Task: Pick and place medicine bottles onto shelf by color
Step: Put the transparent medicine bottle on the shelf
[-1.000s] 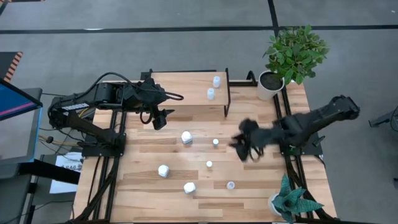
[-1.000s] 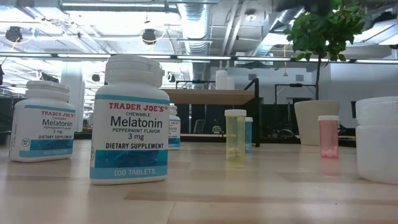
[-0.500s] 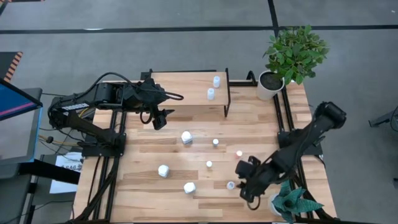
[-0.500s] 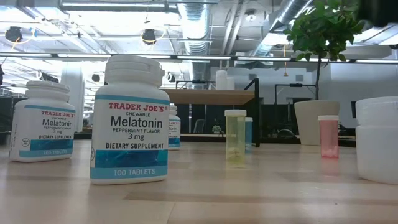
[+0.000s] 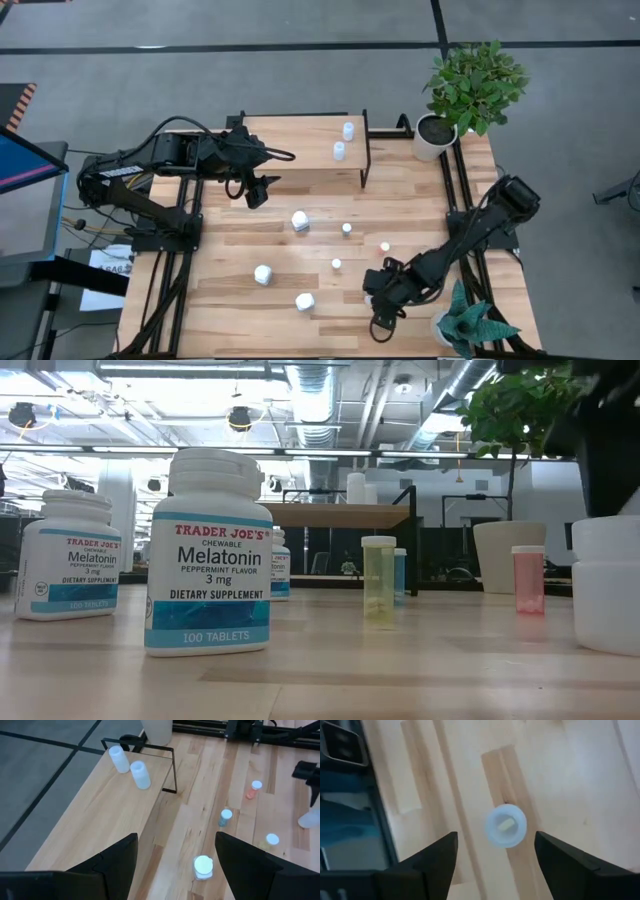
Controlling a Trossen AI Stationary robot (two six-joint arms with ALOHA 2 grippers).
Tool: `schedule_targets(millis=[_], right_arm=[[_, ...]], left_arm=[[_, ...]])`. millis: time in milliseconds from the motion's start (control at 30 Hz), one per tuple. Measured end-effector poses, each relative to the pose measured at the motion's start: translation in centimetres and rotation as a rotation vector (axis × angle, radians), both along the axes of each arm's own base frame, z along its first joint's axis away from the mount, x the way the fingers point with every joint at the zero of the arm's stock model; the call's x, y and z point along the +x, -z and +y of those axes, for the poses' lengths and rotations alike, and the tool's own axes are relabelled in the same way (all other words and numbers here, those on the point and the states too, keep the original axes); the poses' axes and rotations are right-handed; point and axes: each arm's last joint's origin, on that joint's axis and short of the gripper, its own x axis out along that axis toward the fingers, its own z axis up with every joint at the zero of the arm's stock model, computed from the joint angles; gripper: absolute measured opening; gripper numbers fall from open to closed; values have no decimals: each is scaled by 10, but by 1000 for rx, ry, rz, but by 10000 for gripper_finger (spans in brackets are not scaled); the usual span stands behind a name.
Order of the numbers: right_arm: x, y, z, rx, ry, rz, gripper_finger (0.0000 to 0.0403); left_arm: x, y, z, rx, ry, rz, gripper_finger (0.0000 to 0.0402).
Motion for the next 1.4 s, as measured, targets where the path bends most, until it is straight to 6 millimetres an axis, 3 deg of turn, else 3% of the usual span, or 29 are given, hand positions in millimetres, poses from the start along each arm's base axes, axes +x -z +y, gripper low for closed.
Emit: schedule_targets(millis=[333,667,800,1100,1233,1400], right_arm=[[17,28,-9,-12,36,80,286],[23,26,-15,44,46,77,280],[24,26,-14,64,46,84,248],[23,26,-12,123,20,119,124],[26,18,-15,122,42,168,122],[38,-17,-27,66,-14,185,122]], left_arm=[[0,0,0,5,5,3,254],[0,0,0,10,9,5,254],[0,0,0,10,9,5,254],[0,0,0,10,10,5,254],[0,0,0,11,10,5,254],[0,0,0,11,10,5,254]])
